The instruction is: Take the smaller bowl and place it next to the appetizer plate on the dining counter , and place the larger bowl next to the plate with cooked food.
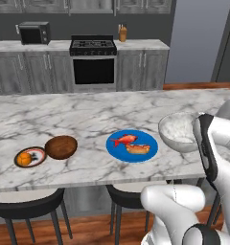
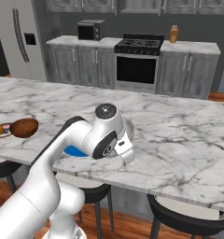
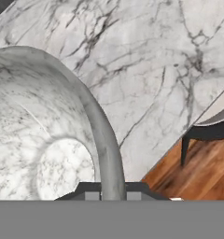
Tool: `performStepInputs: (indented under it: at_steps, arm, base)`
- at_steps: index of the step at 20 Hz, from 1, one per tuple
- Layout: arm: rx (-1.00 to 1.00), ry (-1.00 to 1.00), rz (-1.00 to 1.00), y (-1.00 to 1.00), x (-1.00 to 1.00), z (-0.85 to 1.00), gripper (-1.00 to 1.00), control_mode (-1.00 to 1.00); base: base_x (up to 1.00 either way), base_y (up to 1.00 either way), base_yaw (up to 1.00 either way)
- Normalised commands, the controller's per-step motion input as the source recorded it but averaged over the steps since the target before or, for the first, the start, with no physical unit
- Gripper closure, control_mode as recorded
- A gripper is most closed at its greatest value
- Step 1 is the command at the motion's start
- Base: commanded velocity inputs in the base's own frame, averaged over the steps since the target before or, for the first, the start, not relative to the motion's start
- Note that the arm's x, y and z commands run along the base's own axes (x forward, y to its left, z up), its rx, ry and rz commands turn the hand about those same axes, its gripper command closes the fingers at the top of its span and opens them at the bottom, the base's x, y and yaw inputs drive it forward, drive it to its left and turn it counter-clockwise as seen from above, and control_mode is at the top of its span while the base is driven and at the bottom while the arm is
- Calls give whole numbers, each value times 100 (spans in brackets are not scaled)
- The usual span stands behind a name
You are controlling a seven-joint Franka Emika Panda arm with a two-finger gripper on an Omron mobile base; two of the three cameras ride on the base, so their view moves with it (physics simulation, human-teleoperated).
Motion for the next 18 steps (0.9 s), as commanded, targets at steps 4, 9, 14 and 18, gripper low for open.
performStepInputs:
  at_steps: [4, 9, 14, 18]
  arm:
    - [1, 9, 0, -19, 54, -17, 100, -100]
    - [0, 3, 0, -33, 47, -29, 100, -100]
    - [0, 0, 0, -28, 51, -33, 100, -100]
    - [0, 0, 0, -20, 56, -34, 100, -100]
  base:
    - [0, 0, 0]
    - [0, 0, 0]
    - [0, 0, 0]
    - [0, 0, 0]
